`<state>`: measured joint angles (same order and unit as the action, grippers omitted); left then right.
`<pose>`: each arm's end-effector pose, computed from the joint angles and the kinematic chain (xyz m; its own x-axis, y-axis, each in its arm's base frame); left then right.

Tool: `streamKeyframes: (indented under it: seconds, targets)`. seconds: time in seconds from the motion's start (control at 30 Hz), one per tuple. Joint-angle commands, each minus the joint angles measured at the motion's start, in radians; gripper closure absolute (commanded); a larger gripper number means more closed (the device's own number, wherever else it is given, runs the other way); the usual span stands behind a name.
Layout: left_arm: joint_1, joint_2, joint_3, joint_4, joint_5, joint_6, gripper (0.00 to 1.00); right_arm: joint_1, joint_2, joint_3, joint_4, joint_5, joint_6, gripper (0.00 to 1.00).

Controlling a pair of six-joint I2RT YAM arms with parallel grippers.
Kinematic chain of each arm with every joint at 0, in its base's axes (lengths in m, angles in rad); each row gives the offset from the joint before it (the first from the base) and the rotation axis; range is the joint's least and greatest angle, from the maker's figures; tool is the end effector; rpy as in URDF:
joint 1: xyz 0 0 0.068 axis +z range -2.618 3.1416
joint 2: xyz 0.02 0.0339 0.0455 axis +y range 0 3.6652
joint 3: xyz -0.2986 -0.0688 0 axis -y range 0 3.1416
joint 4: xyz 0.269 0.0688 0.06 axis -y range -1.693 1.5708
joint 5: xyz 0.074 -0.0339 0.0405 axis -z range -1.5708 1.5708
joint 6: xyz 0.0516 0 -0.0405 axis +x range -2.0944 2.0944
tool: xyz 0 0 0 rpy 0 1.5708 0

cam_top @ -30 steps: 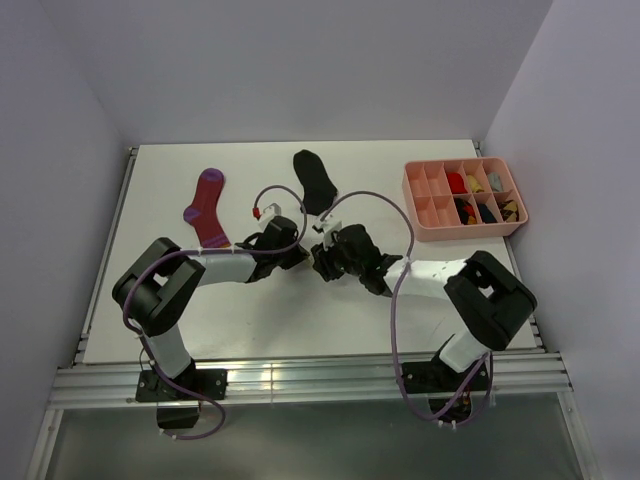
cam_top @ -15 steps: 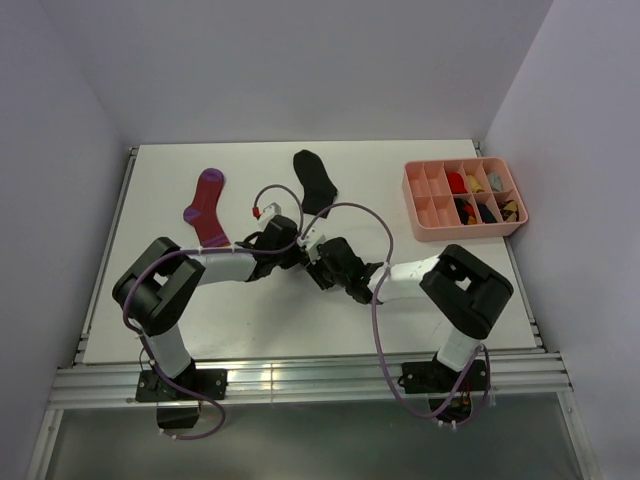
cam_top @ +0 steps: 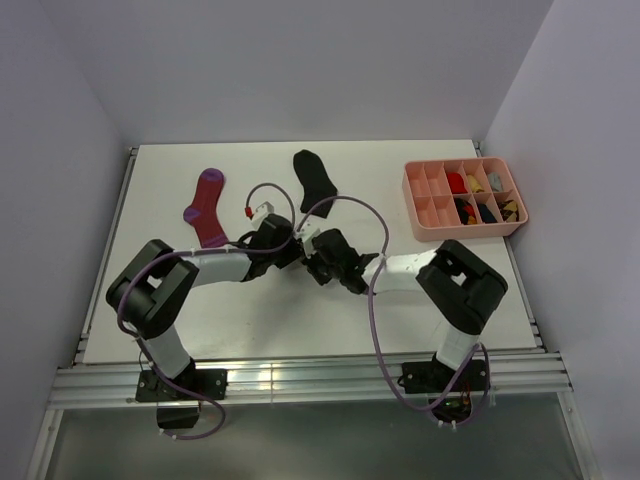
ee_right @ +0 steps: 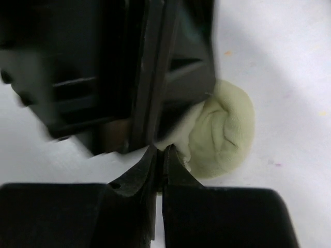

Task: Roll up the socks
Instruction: Roll the sock at the center of the board.

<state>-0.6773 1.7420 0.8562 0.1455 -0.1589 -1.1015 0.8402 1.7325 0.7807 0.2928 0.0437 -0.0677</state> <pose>0.3011 -0.2316 0.1531 -0.7084 -0.5604 -0.4291 -0.2301 0.7581 -0.6102 0.2501 0.2758 0.1470 -0.3589 -0.5018 -0.7870 -0.7470 0.6600 -0.0802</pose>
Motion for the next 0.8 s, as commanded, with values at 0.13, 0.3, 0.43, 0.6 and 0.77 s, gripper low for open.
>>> streamKeyframes:
  seconds: [0.13, 0.3, 0.43, 0.6, 0.77]
  targets:
    - [-0.011, -0.151, -0.081, 0.019, -0.076, -0.040, 0.35, -0.205, 0.094, 0.129, -0.236, -0.584, 0.225, 1.00]
    - [-0.010, -0.180, -0.108, 0.034, -0.074, -0.034, 0.31, -0.297, 0.183, 0.163, -0.213, -0.778, 0.371, 1.00]
    - [-0.010, -0.180, -0.140, 0.071, -0.056, -0.043, 0.32, -0.349, 0.260, 0.164, -0.118, -0.944, 0.495, 1.00]
    - [-0.008, -0.151, -0.140, 0.085, -0.048, -0.040, 0.32, -0.400, 0.326, 0.163, 0.003, -1.080, 0.647, 1.00]
    - [-0.010, -0.115, -0.118, 0.100, -0.045, -0.035, 0.34, -0.418, 0.340, 0.176, 0.000, -1.099, 0.675, 1.00]
